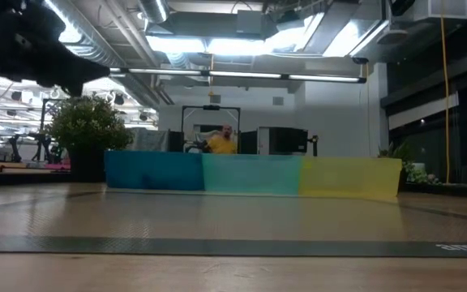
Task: Pick and place Granola Bars by type
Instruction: Return to Home Position
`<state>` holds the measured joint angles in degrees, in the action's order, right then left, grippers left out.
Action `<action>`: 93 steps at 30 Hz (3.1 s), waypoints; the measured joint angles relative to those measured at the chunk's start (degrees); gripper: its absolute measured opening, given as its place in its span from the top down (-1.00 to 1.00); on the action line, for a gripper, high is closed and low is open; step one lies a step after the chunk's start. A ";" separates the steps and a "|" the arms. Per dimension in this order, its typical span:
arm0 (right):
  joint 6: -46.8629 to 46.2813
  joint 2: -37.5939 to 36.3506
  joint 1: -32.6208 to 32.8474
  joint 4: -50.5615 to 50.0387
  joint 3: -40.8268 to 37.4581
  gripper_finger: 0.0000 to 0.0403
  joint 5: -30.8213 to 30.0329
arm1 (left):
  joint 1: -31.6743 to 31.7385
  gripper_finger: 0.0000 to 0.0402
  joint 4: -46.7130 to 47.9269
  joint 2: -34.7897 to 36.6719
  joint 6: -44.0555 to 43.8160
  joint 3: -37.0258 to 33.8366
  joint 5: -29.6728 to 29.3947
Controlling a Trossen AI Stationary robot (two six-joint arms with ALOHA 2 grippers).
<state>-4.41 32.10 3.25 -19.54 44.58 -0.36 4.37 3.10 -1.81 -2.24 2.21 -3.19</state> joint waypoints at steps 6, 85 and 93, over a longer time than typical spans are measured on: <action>-1.16 0.00 0.00 0.45 0.00 0.96 -1.39 | -1.33 0.99 5.10 1.79 1.47 2.14 -2.63; 6.15 -27.27 -2.27 54.15 -43.87 0.98 8.10 | -3.52 0.94 -4.59 1.45 0.02 -1.74 -1.46; 6.09 -32.05 -2.25 32.81 -44.19 0.98 12.10 | -3.52 0.96 -4.59 1.42 0.00 -1.74 -1.76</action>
<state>1.67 0.04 1.00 13.27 0.38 11.73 0.86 -1.49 -0.40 -2.24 0.47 -4.95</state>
